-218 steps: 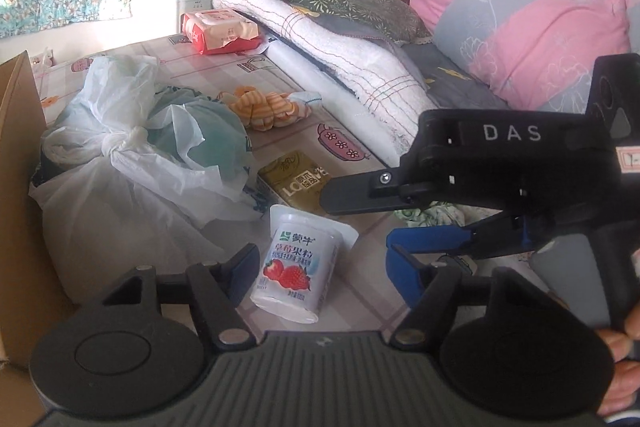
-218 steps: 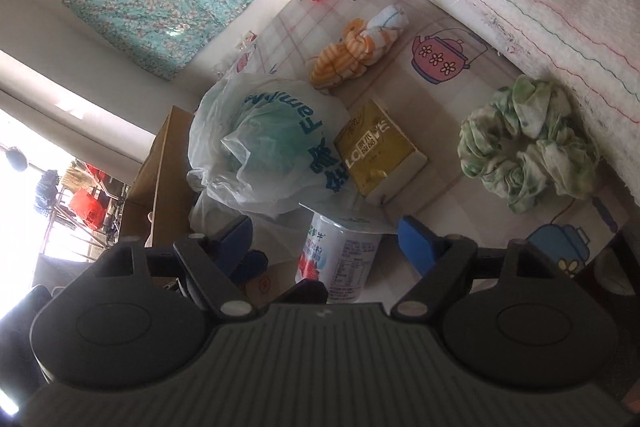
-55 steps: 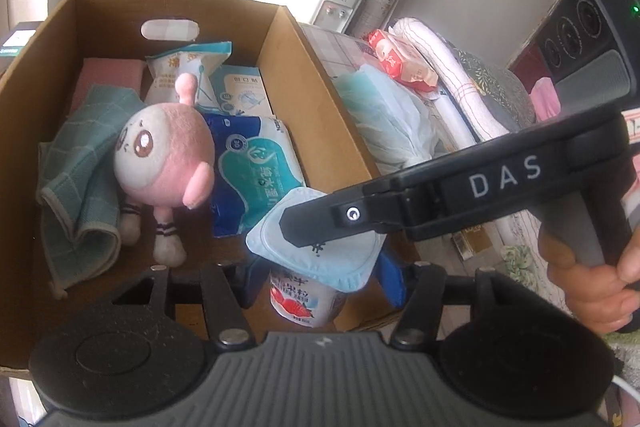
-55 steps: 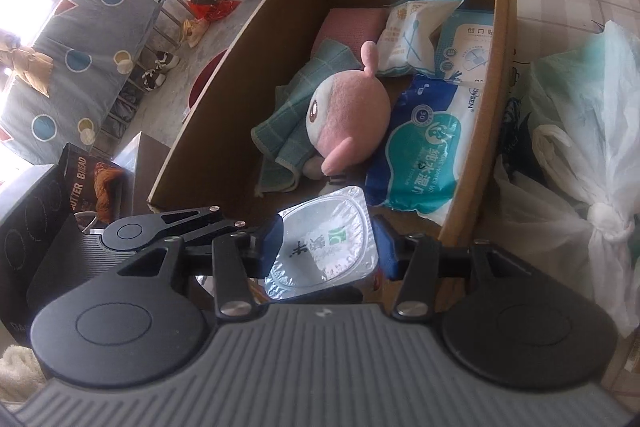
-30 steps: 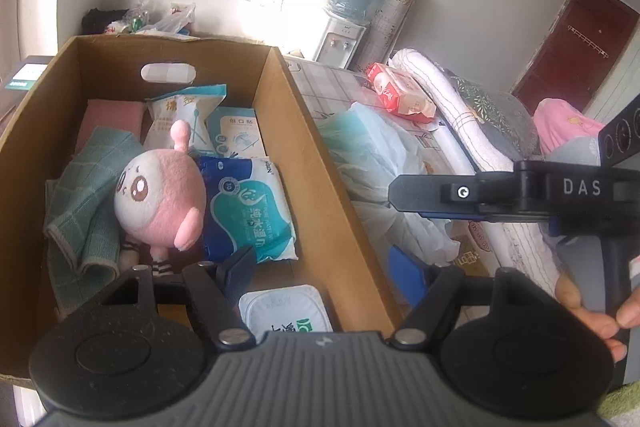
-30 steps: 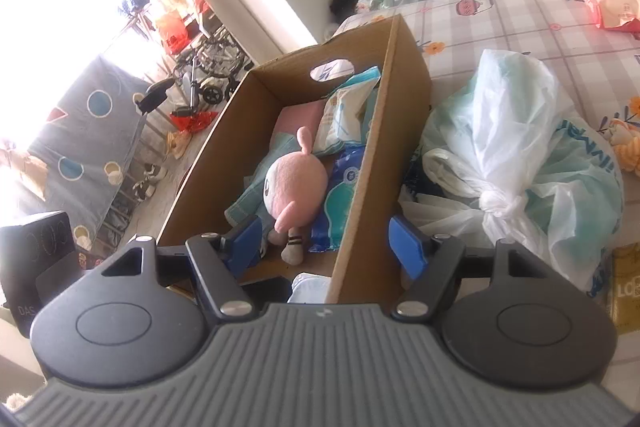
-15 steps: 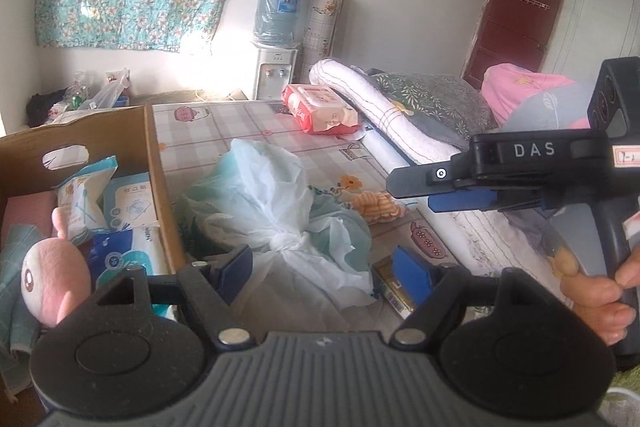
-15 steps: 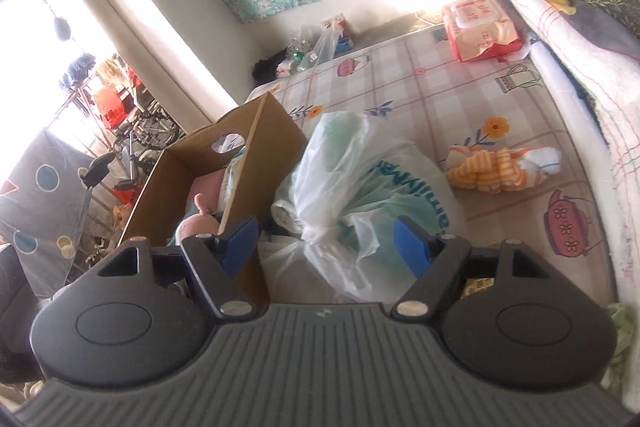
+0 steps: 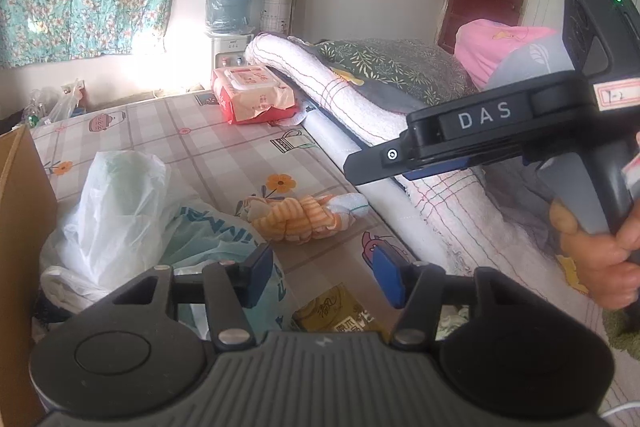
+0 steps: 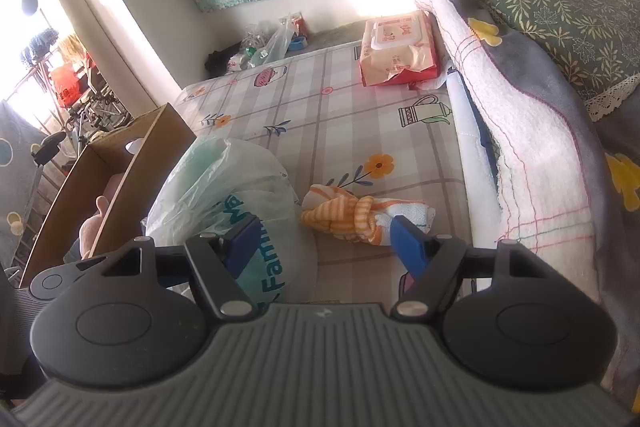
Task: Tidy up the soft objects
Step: 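Reach the right gripper to the orange-striped rolled cloth and grasp it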
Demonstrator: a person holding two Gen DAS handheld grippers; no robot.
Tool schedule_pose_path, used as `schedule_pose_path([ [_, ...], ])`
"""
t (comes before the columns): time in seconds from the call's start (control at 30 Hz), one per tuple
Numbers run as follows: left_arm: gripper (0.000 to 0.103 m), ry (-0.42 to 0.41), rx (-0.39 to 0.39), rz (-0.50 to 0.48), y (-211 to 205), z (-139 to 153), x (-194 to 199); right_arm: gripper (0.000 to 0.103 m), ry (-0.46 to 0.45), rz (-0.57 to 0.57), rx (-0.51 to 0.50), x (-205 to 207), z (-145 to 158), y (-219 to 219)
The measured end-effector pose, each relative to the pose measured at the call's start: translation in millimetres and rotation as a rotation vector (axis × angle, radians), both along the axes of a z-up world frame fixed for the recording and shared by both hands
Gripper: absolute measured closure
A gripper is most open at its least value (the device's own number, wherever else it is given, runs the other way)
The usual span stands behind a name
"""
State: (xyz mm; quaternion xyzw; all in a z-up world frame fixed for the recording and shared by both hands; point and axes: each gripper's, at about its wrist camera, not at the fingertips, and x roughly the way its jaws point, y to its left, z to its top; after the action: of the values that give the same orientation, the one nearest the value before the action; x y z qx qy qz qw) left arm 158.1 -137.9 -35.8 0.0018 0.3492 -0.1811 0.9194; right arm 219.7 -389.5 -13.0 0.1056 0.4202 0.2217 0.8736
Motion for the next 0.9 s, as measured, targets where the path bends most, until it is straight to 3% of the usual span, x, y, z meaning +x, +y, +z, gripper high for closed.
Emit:
schedule_pose_path([
  [0.17,0.062,0.052,0.004,0.011,-15.1,-18.3,27.4,0.052,0.066,0.054,0.022,43.4,-18.7,-3.8],
  [0.5,0.063,0.127,-0.01,0.026,-21.8,-36.6,57.6,0.055,0.229,0.026,0.04,117.6,-78.2,14.8],
  [0.6,0.063,0.13,-0.01,0.019,-21.0,-37.7,57.6,0.053,0.279,0.022,0.025,120.2,-91.4,16.5],
  [0.73,0.063,0.139,-0.012,-0.001,-20.8,-37.5,56.9,0.052,0.348,0.051,0.09,103.2,-91.8,8.5],
  [0.9,0.052,0.187,-0.024,-0.021,-21.3,-40.3,59.4,0.052,0.383,0.104,0.103,90.2,-93.5,11.1],
])
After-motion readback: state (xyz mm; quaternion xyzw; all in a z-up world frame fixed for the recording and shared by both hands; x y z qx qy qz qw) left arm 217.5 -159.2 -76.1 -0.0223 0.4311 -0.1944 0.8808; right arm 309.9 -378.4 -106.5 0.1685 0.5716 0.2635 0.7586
